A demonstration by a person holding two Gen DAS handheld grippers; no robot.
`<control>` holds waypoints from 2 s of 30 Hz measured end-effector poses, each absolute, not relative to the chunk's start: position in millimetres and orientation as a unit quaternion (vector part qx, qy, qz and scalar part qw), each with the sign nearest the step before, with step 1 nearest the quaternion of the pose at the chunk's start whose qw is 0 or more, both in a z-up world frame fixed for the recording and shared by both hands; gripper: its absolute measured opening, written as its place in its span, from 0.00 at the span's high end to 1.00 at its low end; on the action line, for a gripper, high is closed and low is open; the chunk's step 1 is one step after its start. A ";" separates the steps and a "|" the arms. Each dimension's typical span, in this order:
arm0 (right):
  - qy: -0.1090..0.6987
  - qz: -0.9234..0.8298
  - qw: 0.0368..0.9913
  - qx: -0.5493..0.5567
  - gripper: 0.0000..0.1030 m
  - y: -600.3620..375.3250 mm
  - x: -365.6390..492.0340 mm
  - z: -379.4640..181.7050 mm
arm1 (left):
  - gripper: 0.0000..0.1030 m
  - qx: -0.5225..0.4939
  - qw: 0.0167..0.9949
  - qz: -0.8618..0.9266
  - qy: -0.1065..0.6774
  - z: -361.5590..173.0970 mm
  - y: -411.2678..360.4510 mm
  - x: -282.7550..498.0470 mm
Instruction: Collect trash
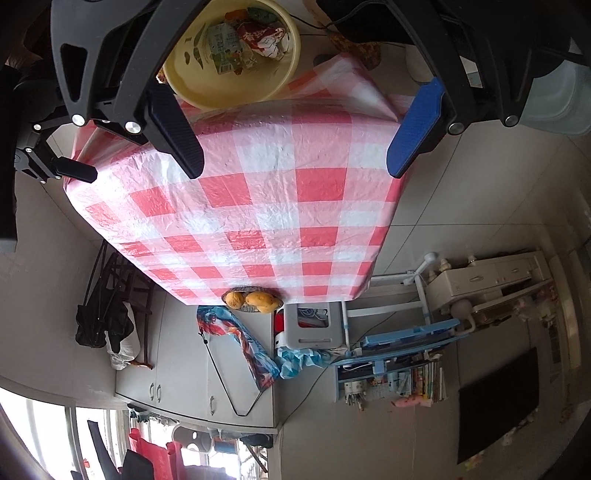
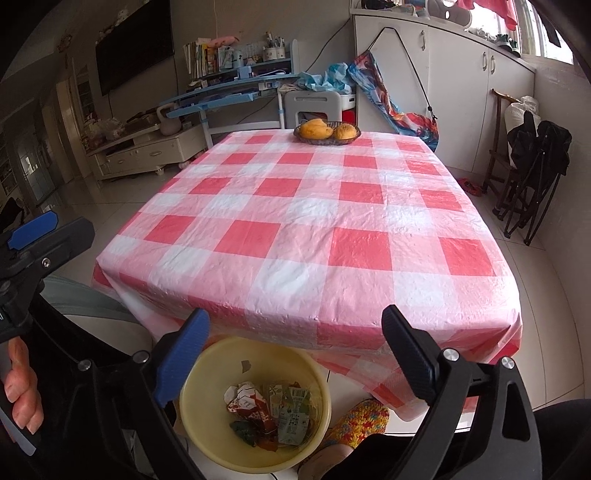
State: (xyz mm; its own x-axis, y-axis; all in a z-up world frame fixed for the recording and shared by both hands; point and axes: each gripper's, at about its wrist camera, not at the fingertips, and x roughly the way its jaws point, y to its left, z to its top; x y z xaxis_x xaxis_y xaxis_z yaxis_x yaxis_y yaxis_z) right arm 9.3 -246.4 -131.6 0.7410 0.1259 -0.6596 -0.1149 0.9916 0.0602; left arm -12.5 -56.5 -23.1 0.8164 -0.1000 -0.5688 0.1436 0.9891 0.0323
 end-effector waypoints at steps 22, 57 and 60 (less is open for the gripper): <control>0.313 0.040 0.948 -0.042 0.09 -239.8 4.6 -122.4 | 0.07 0.022 0.958 -0.060 0.278 -9.4 -59.4 -14.8; 0.286 0.001 0.958 -0.027 0.08 -259.4 4.4 -111.3 | 0.07 0.032 0.961 -0.081 0.261 -0.2 -73.5 -18.7; 0.284 -0.001 0.959 -0.027 0.08 -260.1 3.8 -110.5 | 0.07 0.033 0.961 -0.080 0.262 -0.7 -74.2 -19.2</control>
